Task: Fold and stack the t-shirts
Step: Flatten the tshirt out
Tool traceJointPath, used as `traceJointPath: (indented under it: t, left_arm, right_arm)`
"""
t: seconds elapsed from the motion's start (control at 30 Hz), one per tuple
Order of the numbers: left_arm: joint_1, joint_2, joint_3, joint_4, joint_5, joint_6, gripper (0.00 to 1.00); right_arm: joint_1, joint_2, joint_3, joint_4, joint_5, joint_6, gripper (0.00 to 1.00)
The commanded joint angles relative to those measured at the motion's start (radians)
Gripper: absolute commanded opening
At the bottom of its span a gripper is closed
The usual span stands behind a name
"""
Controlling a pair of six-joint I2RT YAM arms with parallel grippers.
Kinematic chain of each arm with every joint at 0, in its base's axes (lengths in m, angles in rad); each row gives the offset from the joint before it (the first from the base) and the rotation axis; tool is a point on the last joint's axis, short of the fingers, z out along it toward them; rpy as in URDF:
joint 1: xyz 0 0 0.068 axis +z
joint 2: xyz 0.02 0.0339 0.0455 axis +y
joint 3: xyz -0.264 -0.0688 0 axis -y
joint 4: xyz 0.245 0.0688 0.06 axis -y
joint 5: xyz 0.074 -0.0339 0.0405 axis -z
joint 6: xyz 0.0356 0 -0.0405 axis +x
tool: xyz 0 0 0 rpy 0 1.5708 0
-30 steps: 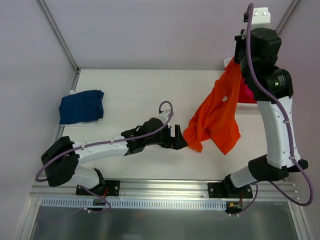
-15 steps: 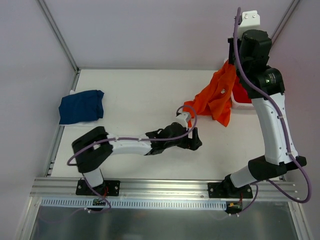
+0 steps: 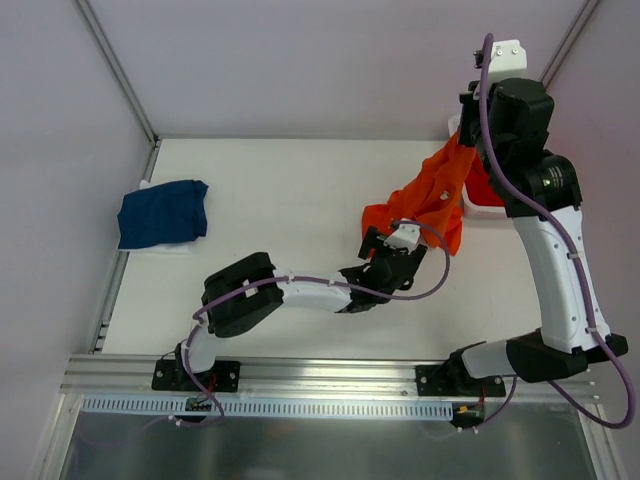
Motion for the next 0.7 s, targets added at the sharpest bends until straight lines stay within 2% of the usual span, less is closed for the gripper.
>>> traceJointPath:
  t: [0.0,0.1,0.17,0.23,0.3,0.4,0.53,0.67]
  left_arm:
    - [0.015,-0.003,0.02,0.011,-0.149,0.11,0.9]
    - [0.049,0.013,0.049,-0.081,-0.146,0.072,0.91]
    - [0.076,0.013,0.06,-0.182,-0.124,-0.006,0.91]
    - [0.121,0.001,0.05,-0.222,-0.027,-0.084,0.9]
    - [0.15,-0.013,0.016,-0.224,0.071,-0.123,0.9]
    - [0.192,-0.001,0.0,-0.213,0.111,-0.151,0.89]
    - [0.228,0.015,-0.02,-0.168,0.275,-0.166,0.88]
    - [0.242,0.013,-0.039,-0.179,0.359,-0.226,0.88]
  right_arm:
    - [-0.006,-0.038,0.017,0.045,-0.014,0.013,0.0]
    - [-0.01,-0.037,0.013,0.042,-0.014,0.015,0.0]
    - [-0.012,-0.043,-0.003,0.042,-0.014,0.019,0.01]
    - [-0.015,-0.051,-0.009,0.042,-0.014,0.021,0.01]
    - [-0.02,-0.054,-0.015,0.044,-0.021,0.024,0.0]
    - [-0.023,-0.061,-0.023,0.041,-0.028,0.029,0.01]
    - [-0.026,-0.072,-0.024,0.041,-0.023,0.029,0.0]
    - [-0.03,-0.066,-0.02,0.041,-0.022,0.024,0.01]
